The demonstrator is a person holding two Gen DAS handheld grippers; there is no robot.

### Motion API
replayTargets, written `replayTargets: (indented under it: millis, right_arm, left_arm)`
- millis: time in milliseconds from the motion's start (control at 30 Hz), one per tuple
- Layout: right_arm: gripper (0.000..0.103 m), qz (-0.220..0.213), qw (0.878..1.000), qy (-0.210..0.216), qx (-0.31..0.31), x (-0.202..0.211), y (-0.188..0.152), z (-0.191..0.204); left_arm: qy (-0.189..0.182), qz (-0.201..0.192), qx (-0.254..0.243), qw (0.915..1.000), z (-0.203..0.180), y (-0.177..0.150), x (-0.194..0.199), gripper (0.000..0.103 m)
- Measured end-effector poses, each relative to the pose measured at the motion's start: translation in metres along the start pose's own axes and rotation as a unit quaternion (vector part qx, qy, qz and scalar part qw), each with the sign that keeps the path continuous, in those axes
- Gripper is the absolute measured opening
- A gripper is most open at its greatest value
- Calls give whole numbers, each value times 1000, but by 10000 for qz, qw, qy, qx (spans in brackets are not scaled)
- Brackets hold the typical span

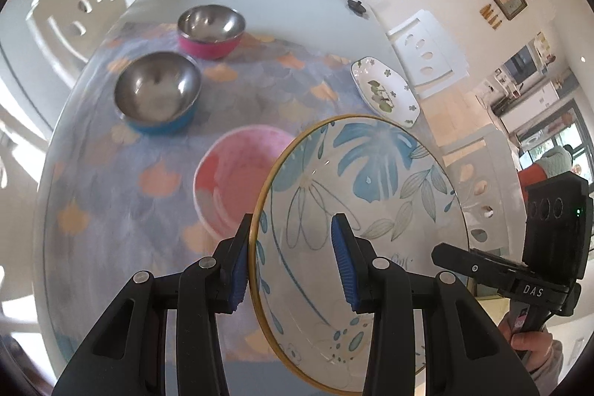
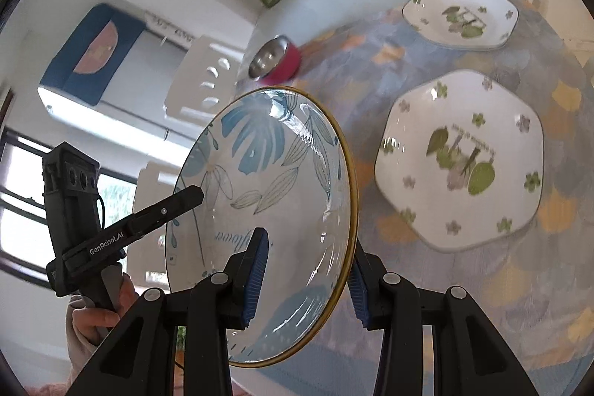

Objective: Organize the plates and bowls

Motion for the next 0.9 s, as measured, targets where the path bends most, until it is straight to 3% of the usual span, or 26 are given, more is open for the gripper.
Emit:
replayTargets:
  millis: [400, 900]
  right_arm:
    - [40, 354, 9992, -2, 177, -3, -55, -7]
    - [40, 838, 9958, -47, 368, -39, -96, -20]
  left_arm:
    - [81, 83, 355, 9993, 7, -75, 3, 36]
    - [280, 437, 423, 9978, 28, -127, -22, 36]
Point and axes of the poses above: each gripper's, at about its wrist camera, not at the fingertips, and x roughly against the way its jaws point, z to its left, y to its top, the point moved 3 cm from there along -x, roughly the way its jaws point
